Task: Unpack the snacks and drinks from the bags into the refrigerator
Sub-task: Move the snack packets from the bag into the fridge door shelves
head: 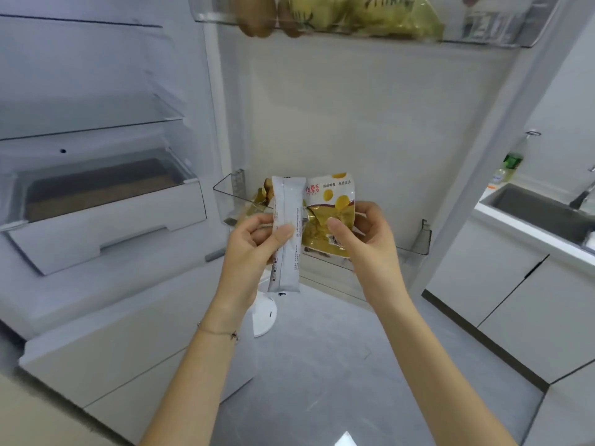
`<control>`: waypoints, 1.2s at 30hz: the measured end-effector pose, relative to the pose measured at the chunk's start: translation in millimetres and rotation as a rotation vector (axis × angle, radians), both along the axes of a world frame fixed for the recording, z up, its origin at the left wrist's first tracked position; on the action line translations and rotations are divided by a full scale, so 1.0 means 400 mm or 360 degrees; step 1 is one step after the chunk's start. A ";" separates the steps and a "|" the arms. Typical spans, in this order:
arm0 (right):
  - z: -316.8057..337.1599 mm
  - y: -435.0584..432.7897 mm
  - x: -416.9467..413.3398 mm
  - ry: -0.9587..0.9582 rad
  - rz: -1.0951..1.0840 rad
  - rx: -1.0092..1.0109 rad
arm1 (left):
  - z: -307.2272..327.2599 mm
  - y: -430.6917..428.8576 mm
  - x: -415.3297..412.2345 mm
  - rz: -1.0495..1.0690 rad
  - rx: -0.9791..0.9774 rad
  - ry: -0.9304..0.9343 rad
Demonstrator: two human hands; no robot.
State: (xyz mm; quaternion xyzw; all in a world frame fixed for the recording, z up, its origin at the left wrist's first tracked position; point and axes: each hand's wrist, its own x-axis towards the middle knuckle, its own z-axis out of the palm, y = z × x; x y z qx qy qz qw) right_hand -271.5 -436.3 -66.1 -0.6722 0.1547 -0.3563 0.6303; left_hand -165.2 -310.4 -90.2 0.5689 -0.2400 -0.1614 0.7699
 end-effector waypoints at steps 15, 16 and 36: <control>0.042 -0.020 0.208 0.0007 -0.0612 -0.0185 | 0.174 -0.045 0.361 -0.0419 0.0051 -0.0560; 0.040 -0.026 0.211 0.0042 -0.0643 -0.0207 | 0.181 -0.052 0.379 -0.0450 0.0097 -0.0632; 0.008 -0.063 0.154 0.0345 -0.1000 -0.0496 | 0.159 -0.177 0.490 -0.0826 0.0684 -0.1444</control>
